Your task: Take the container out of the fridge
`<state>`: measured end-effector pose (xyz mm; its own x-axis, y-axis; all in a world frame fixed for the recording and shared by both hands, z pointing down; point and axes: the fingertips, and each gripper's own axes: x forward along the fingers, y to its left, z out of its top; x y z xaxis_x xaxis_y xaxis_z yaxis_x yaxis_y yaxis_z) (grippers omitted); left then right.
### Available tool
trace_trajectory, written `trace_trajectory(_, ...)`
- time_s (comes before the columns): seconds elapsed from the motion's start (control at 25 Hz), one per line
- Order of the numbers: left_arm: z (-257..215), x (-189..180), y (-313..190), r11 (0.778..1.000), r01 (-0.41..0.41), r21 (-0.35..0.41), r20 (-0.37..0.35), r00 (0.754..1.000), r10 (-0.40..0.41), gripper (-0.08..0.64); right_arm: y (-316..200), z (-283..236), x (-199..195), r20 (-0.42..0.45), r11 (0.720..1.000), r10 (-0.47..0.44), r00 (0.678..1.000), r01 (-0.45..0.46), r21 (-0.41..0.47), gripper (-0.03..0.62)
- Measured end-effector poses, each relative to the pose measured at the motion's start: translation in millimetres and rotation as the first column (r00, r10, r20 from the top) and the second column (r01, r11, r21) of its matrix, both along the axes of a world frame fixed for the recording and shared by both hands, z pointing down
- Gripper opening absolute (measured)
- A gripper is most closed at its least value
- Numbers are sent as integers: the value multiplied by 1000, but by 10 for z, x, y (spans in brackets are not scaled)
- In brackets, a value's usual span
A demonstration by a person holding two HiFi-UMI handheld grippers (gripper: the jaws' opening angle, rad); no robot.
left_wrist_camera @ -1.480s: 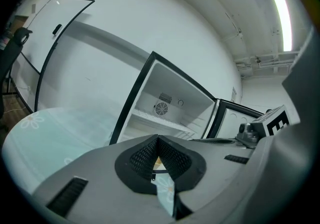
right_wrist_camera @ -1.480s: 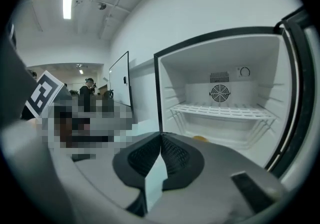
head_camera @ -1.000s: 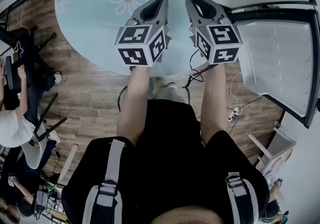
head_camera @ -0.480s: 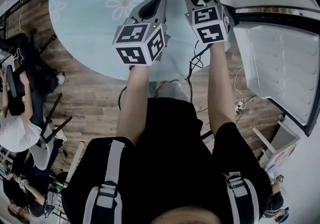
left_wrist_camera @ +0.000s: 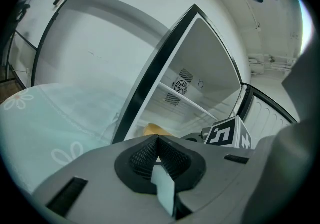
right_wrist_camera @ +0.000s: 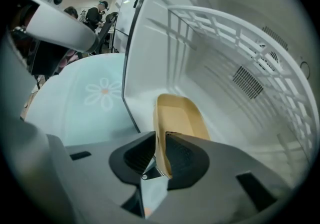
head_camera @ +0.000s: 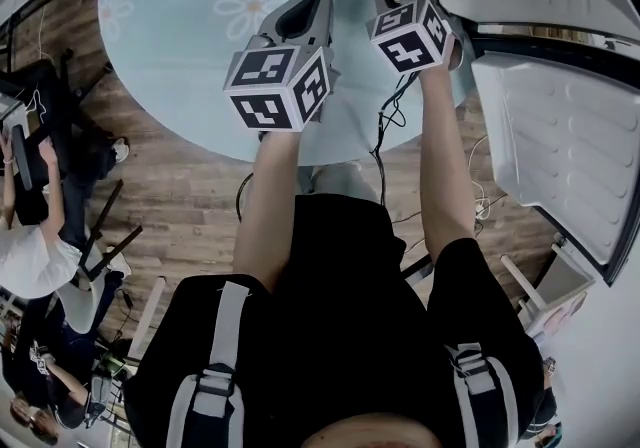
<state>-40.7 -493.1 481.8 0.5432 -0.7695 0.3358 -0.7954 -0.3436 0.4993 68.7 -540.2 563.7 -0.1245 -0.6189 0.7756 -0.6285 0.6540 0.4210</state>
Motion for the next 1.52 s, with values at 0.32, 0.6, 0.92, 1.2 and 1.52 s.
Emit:
trace_trajectory(0.32,-64,-35,44,1000,21,17,9,1000,-21,0,45,72,70,5,1000,22,1000,-22,-11,23)
trace_trajectory(0.6,-251,71,230,998,25,53,28,999,-26,0,332,-439,18,337,992,97,936,-116,38,20)
trace_trajectory(0.92,-610,627,713,994,-31,106,37,999,28,0,1048,-1198,254,702,975,94,706,-208,78,18)
trace_trajectory(1.2,-969,1026,1209,983,-51,174,52,998,43,0,1600,-1772,608,821,959,31,570,-249,136,18)
trace_trajectory(1.52,-1365,1185,1648,963,-42,266,79,997,22,0,2073,-2158,748,862,948,-66,503,-237,211,18)
